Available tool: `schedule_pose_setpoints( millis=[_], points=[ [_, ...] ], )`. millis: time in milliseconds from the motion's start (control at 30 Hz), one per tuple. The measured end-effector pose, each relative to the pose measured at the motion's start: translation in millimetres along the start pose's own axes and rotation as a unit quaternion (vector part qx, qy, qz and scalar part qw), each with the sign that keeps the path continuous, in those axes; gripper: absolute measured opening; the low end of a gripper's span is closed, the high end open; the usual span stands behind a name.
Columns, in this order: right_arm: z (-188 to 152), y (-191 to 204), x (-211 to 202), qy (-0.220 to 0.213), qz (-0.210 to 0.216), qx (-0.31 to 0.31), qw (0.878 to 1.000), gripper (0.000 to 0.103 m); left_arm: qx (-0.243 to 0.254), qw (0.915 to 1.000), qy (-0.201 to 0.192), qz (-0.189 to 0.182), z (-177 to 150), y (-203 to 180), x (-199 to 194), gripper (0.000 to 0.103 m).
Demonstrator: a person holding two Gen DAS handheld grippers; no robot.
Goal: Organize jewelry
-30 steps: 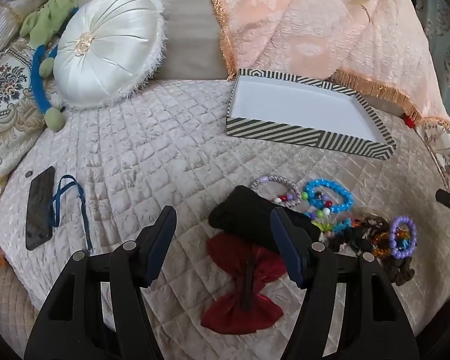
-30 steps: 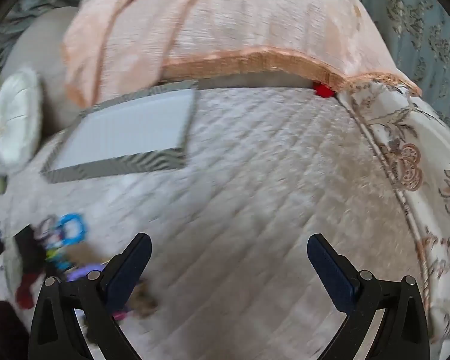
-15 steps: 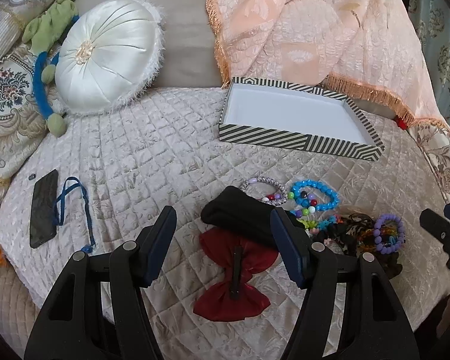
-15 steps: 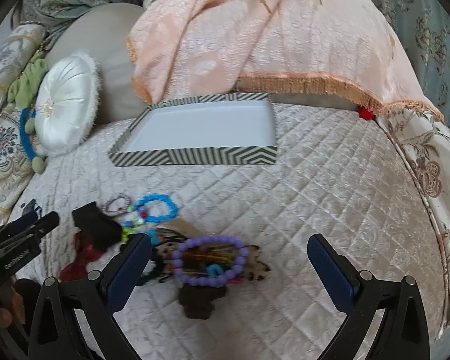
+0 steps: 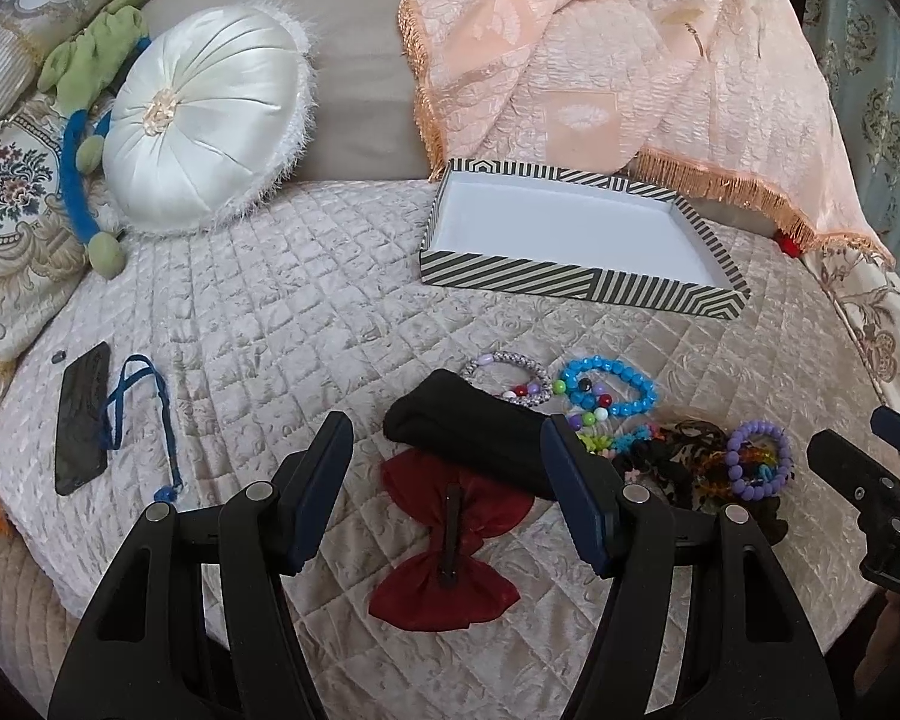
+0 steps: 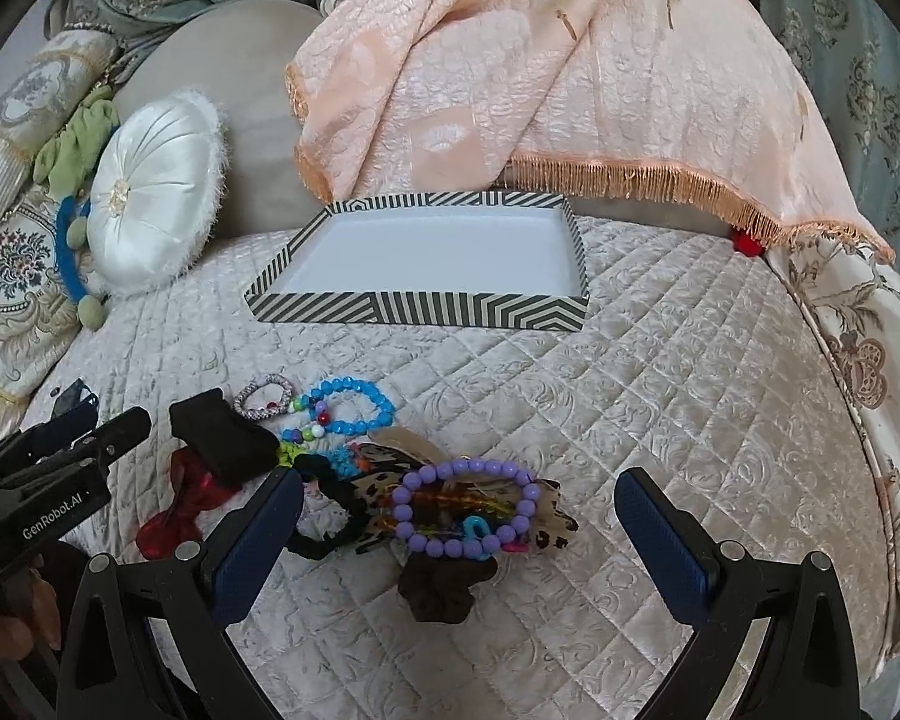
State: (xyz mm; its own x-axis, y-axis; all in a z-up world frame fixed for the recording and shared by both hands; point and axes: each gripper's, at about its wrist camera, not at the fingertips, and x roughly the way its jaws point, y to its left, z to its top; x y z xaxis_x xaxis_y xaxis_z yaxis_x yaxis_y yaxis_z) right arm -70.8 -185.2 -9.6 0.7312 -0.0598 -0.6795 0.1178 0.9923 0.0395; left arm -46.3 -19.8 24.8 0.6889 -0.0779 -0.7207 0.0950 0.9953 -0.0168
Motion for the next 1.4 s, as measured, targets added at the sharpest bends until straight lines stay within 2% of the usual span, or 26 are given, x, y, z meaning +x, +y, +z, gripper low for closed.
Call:
schedule_pose_setpoints(
  millis=[833, 1200, 1400],
  points=[
    [-3, 2, -3, -0.002, 0.001, -0.007, 1.0, 0.103, -0.022, 0.9997, 0.013, -0.002, -6, 15, 0, 0.065],
    [-3, -17, -3, 0.001, 0.012, 0.003, 1.0, 0.103, -0.103, 0.9941, 0.028, -0.021, 2, 59, 2, 0.065],
    [-4, -23, -1, 0.005, 0.011, 0.005, 1.0, 0.103, -0.113, 0.9919, 0.047, -0.035, 2, 61, 9, 0.065]
  ],
)
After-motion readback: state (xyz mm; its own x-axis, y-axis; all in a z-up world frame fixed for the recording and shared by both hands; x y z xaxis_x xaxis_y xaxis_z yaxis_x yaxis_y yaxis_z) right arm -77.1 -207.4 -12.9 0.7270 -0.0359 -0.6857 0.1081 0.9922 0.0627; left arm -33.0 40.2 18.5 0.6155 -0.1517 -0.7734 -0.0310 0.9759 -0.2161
